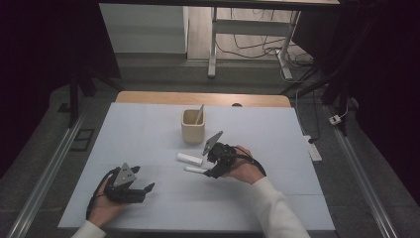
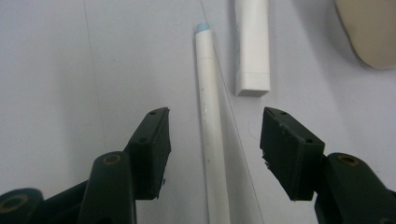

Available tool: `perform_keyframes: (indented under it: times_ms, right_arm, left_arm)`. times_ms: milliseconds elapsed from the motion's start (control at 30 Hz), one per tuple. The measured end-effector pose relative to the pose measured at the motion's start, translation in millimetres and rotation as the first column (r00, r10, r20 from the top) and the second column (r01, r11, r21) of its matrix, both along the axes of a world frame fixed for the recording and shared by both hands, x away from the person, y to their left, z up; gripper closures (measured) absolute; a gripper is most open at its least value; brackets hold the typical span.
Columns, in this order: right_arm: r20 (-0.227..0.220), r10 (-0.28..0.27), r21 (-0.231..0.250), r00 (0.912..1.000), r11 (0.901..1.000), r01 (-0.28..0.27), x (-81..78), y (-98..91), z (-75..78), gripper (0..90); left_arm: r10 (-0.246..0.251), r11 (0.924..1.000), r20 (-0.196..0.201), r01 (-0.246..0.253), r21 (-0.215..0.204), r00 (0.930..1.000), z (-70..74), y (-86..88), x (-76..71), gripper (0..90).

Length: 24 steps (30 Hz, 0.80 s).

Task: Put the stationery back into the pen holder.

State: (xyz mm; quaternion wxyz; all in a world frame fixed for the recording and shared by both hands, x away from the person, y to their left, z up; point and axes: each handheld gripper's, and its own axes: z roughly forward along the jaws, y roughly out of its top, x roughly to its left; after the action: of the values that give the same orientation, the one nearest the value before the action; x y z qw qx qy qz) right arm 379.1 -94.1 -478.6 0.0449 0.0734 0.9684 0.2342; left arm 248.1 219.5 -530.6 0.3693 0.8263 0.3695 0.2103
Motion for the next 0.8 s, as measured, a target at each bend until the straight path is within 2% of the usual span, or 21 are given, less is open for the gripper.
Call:
perform_keyframes:
  times_ms: [67, 300, 333, 367, 633, 800]
  right_arm:
    - [0.006, 0.001, -0.007, 1.0, 1.0, -0.001, 0.5, 2.0, -1.2, 40.4]
    - [-0.026, -0.002, -0.038, 0.9997, 0.9993, 0.001, 1.5, 9.5, -11.2, 38.4]
    - [-0.03, -0.008, -0.054, 0.9995, 0.9985, 0.007, 0.7, 10.4, -11.3, 38.5]
    - [-0.029, -0.004, -0.047, 0.9996, 0.9989, 0.003, 0.8, 11.3, -12.8, 38.7]
    - [-0.016, -0.01, -0.063, 0.9998, 0.998, 0.009, 2.8, 16.5, -17.4, 52.2]
    - [-0.022, 0.002, -0.085, 0.9997, 0.9963, -0.004, 3.9, 19.7, -22.3, 55.4]
  left_arm:
    - [0.0, 1.0, -0.001, 0.0, 0.001, 1.0, -0.1, 0.1, 0.1, 20.6]
    - [-0.003, 1.0, -0.005, 0.003, 0.004, 1.0, -0.6, -0.4, 0.2, 20.6]
    - [-0.003, 1.0, -0.006, 0.003, 0.004, 1.0, -0.7, -0.5, 0.2, 20.6]
    - [-0.003, 1.0, -0.005, 0.003, 0.005, 1.0, -0.9, -0.7, 0.3, 20.6]
    - [-0.005, 0.9999, -0.011, 0.005, 0.011, 0.9999, -1.9, -0.3, 0.9, 20.6]
    - [-0.007, 0.9999, -0.013, 0.007, 0.014, 0.9999, -2.4, -0.4, 1.2, 20.5]
